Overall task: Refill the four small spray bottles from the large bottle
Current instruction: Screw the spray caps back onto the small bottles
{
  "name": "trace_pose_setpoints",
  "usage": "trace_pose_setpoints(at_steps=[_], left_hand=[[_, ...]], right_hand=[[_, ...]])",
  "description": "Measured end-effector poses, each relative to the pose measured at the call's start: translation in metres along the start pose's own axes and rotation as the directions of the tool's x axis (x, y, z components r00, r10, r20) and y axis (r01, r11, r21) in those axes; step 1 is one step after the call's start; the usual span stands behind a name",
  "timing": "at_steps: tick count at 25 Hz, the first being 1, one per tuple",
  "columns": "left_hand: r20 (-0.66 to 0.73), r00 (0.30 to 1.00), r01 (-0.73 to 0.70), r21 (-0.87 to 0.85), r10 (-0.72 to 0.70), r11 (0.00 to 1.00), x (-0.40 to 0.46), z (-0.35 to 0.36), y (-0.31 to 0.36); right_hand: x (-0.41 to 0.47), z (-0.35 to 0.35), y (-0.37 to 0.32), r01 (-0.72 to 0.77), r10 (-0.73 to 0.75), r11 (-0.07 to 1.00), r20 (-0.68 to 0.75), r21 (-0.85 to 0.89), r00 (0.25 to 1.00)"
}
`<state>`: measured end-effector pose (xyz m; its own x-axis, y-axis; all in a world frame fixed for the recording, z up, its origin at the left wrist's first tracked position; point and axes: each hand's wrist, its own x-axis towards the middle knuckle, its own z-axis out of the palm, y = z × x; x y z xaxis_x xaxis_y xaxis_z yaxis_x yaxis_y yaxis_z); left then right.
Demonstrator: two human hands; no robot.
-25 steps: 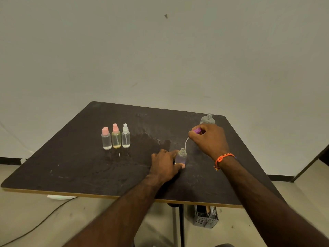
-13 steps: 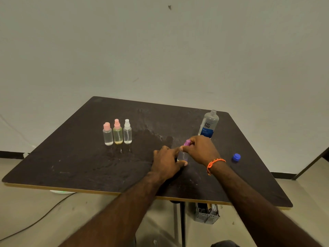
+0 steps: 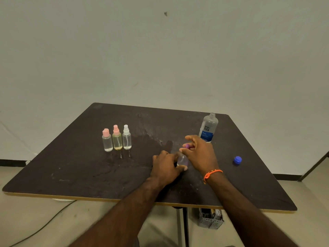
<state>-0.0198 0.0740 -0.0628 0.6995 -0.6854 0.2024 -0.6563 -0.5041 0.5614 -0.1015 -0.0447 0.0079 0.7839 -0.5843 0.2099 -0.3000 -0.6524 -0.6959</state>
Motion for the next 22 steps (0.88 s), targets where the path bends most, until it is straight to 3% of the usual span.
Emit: trace_pose_setpoints(at_steps=[3,7,9,11,13,15,19,22], left_hand=[[-0.008,1.000,0.006,0.003,-0.006,1.000,0.001,0.002,-0.002],[-0.016,1.000,-0.005,-0.029,0.004,1.000,0.002,0.005,-0.005],[-0.027,1.000,-0.009,-0.040,0.007,0.999,0.002,0.006,-0.005],[-0.025,1.000,-0.002,-0.020,0.001,1.000,0.002,0.005,-0.003],[-0.016,1.000,0.005,0.025,-0.005,1.000,0.003,0.005,-0.003],[-0.009,1.000,0.010,0.035,-0.009,0.999,0.002,0.003,-0.003],[-0.008,1.000,-0.008,0.024,0.009,1.000,0.000,0.002,-0.003],[-0.013,1.000,0.006,0.003,-0.006,1.000,-0.001,0.002,-0.001]], right_hand=[[0.002,0.005,-0.001,-0.025,0.020,0.995,-0.052,-0.097,0.998],[0.003,0.005,0.010,0.051,-0.077,0.980,0.134,0.190,0.988],[0.001,-0.001,0.016,0.046,-0.096,0.967,0.189,0.252,0.977],[-0.002,-0.002,0.017,0.001,-0.024,0.974,0.098,0.225,0.995],[-0.004,-0.001,0.011,0.006,-0.004,0.996,-0.025,0.089,1.000],[-0.005,0.002,0.005,0.053,-0.053,0.998,0.001,0.020,0.999],[-0.001,-0.002,0.007,0.076,-0.109,0.970,0.136,0.232,0.985],[0.000,-0.005,0.007,0.013,-0.028,0.980,0.072,0.199,0.997]])
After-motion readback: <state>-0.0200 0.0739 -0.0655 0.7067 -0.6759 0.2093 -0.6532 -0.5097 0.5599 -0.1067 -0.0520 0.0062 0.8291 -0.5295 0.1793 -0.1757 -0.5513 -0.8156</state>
